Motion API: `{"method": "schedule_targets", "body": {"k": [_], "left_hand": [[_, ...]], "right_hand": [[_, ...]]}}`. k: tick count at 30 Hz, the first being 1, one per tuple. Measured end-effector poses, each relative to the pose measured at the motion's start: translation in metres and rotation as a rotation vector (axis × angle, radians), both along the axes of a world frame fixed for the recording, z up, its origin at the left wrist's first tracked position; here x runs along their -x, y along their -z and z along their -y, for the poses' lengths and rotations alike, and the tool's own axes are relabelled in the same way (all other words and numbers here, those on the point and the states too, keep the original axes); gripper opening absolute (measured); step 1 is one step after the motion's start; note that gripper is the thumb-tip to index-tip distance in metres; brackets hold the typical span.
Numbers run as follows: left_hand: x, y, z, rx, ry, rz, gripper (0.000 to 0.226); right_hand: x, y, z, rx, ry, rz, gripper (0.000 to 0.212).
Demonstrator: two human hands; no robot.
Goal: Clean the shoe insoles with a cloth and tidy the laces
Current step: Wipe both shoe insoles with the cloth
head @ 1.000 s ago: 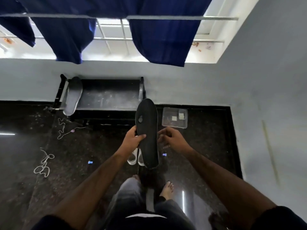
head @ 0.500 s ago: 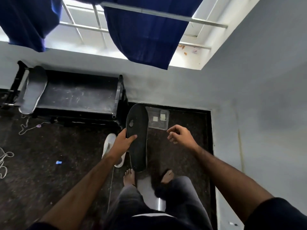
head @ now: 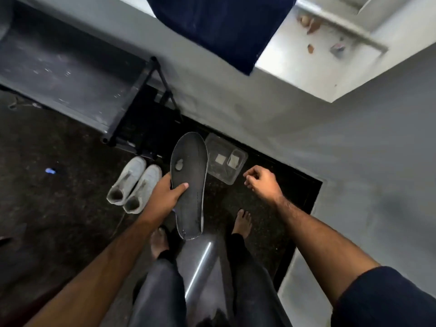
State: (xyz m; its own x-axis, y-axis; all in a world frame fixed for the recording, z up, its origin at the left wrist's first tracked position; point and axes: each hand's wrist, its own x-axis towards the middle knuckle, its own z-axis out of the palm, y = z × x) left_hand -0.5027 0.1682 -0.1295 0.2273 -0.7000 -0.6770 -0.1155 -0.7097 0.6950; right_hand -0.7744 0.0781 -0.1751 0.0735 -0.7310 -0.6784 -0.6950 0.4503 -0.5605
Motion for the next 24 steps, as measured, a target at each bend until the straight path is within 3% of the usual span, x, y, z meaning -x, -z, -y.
{"method": "schedule_targets", "body": {"k": [9,14,19,24], "left_hand": [[0.073,0.222,0.028,-0.076,-0.019,-0.002,0.02],[0.076,0.344,0.033,-0.059,-0.047,0.028,0.034],[0.077,0.408,0.03,-0.046,-0.123,-0.008,0.026],[0.077,0.432,0.027,-0.034,-0.05,-0.033,0.03]], "right_hand": [[0.037,0.245,0.061,0.041,-0.244,-0.167,0.018],[0.027,0.353,0.081,0.162,-0.441,-0.266,0.023],[0.019,0.414,0.077,0.298,-0.613,-0.527,0.032],[0.012,0.452,0.087,0.382,-0.651,-0.715,0.036]]}}
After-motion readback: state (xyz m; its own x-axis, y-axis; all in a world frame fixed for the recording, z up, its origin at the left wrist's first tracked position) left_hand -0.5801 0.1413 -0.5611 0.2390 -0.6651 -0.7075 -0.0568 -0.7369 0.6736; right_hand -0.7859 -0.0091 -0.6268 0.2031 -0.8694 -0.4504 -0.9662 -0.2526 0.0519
